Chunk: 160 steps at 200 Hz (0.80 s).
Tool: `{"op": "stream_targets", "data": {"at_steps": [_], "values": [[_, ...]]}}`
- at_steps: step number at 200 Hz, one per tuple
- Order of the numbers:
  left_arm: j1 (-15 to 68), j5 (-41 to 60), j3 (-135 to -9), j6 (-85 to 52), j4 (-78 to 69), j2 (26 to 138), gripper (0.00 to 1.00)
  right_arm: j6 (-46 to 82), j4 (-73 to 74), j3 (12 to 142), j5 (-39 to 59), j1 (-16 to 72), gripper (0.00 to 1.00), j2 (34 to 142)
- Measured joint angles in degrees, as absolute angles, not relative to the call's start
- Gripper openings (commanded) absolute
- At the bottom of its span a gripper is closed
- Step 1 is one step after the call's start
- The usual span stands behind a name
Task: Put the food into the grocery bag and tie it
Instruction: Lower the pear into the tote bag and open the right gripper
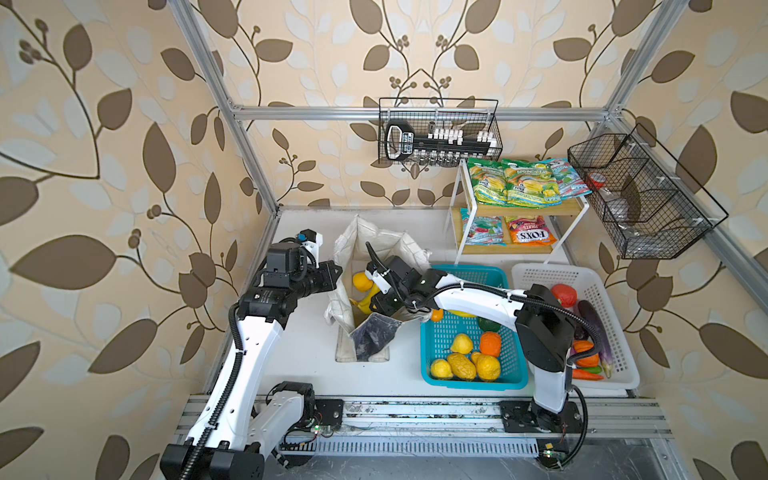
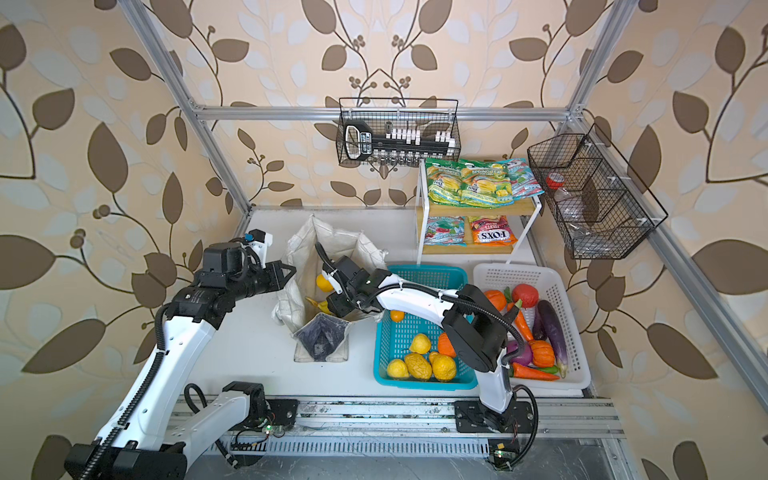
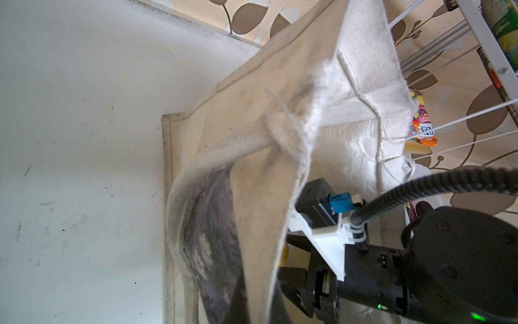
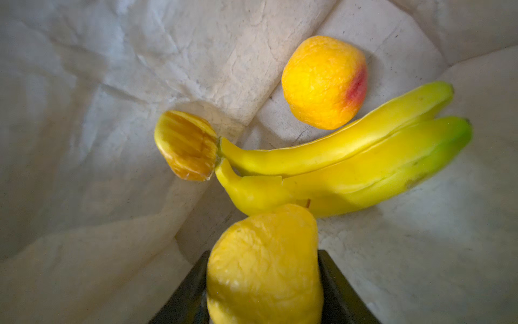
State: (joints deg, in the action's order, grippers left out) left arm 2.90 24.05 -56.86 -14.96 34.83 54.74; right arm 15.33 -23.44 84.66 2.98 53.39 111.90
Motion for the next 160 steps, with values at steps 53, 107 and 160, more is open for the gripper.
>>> {"op": "stream_targets", "data": {"at_steps": [53,107,160], "values": [[2.9,24.03,-56.86,-14.96,34.85,54.72,0.0,15.14,-23.2,84.77,1.58,54.0,0.55,114.65],[2.9,24.08,-56.86,-14.96,34.87,54.3,0.0,15.14,-22.72,85.47,0.32,54.0,0.55,116.79],[2.9,23.99,-56.86,-14.96,34.92,54.3,0.0,15.35,-21.65,85.91,0.14,53.87,0.58,118.61]]}}
